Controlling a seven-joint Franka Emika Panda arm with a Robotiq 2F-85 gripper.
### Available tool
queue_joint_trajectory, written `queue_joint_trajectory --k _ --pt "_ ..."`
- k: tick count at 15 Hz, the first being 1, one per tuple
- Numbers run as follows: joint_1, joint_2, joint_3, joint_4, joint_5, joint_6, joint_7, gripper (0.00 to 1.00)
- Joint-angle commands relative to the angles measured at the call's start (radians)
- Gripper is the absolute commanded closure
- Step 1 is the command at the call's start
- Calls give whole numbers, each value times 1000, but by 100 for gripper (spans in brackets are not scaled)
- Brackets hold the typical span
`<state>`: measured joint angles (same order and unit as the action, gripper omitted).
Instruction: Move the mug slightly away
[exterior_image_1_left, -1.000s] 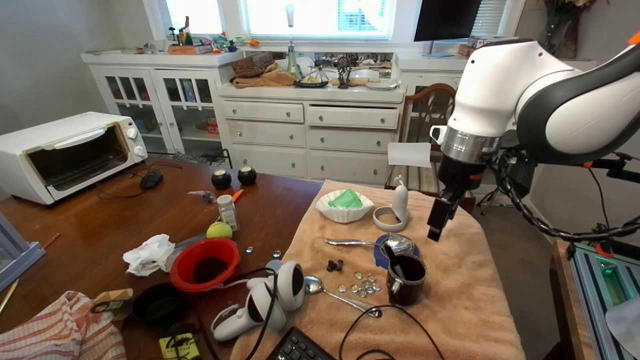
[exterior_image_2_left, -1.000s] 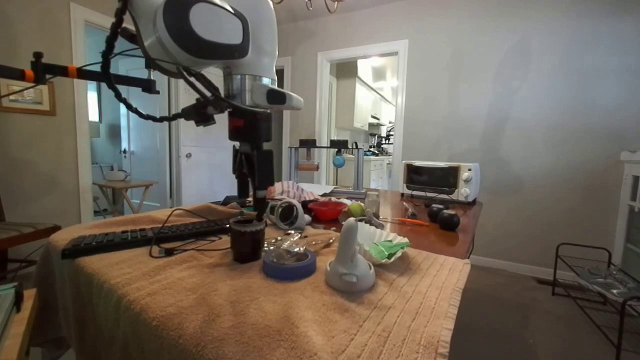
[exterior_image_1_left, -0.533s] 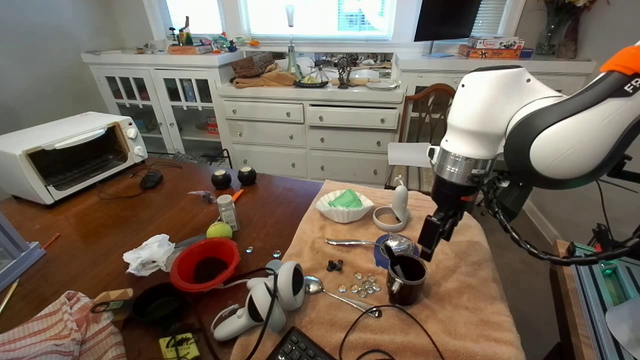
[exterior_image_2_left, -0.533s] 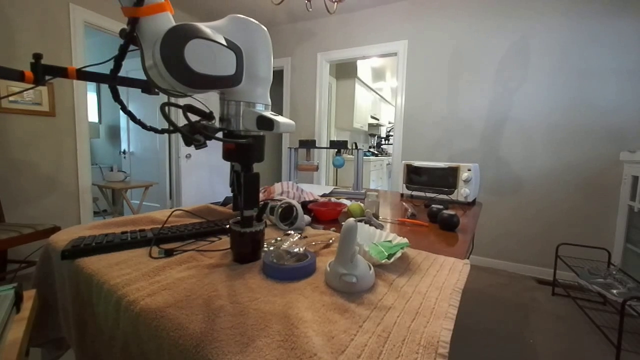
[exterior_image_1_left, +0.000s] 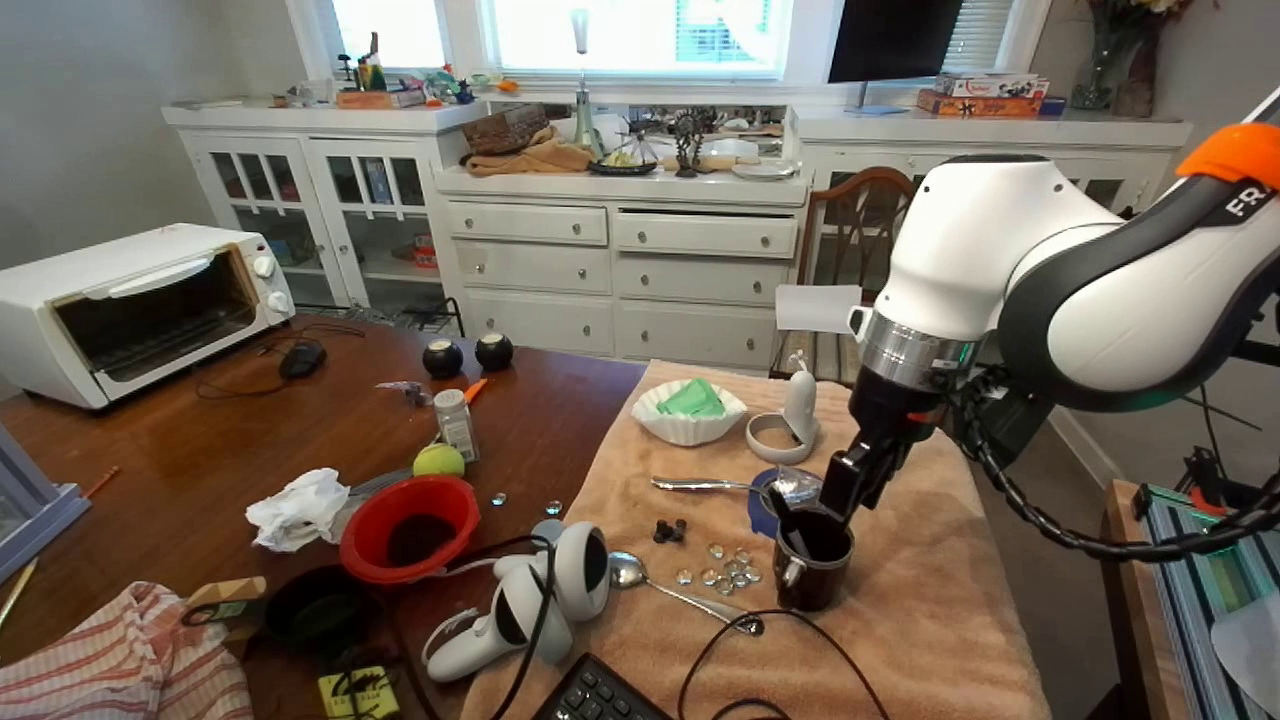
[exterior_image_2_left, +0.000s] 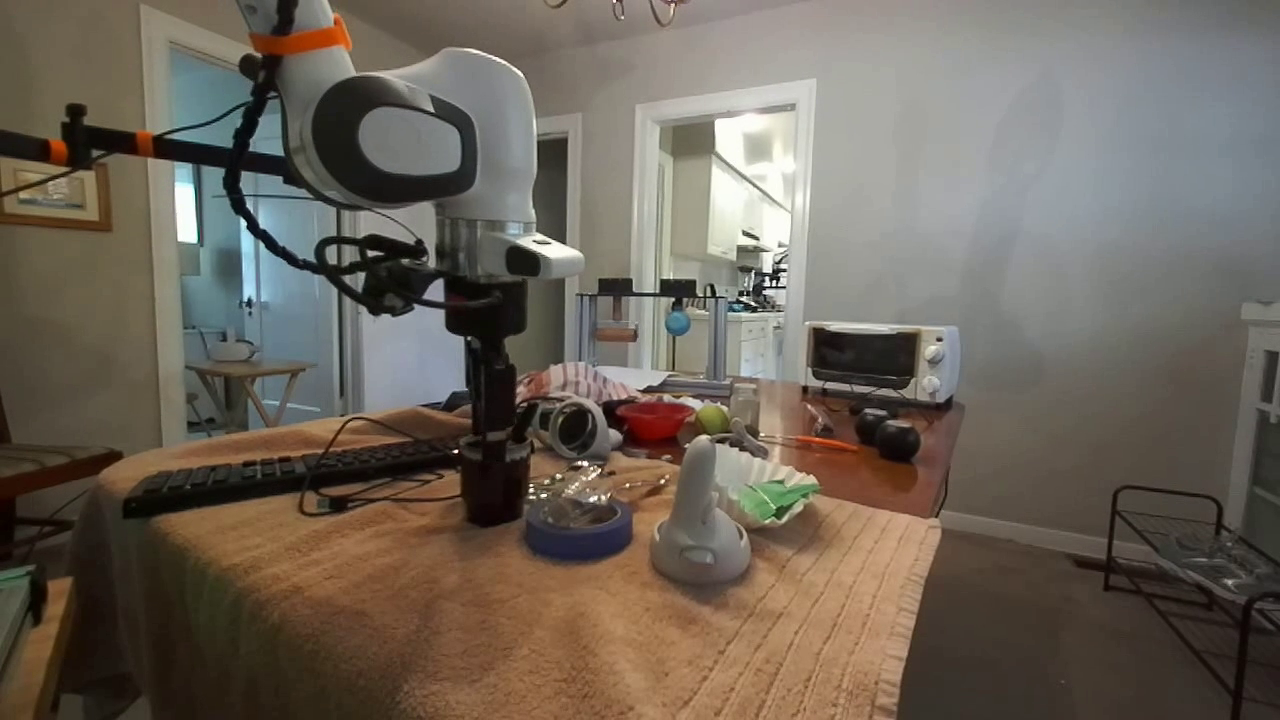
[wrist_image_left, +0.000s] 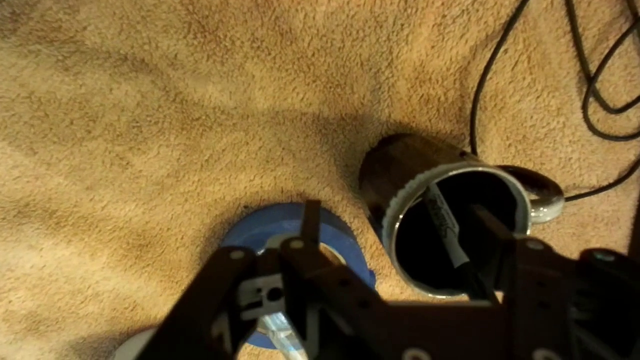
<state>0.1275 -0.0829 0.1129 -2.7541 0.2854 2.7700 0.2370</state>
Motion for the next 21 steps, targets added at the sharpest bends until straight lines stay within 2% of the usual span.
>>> queue_joint_trajectory --k 1,3,5,8,10,11,13,16,19,21 --pt "8 40 7 1 23 62 11 41" --pt "8 51 7 3 23 72 10 51" --pt "9 61 8 6 28 74 6 40" --pt "11 75 10 11 37 80 -2 40" --pt "11 84 13 17 42 81 0 46" --pt "12 87 15 19 45 81 2 68" --pt "14 89 20 19 51 88 -4 73" --pt "15 102 25 19 41 117 -2 99" --pt "14 112 26 17 38 137 -13 100" --pt "16 76 31 9 45 113 9 98"
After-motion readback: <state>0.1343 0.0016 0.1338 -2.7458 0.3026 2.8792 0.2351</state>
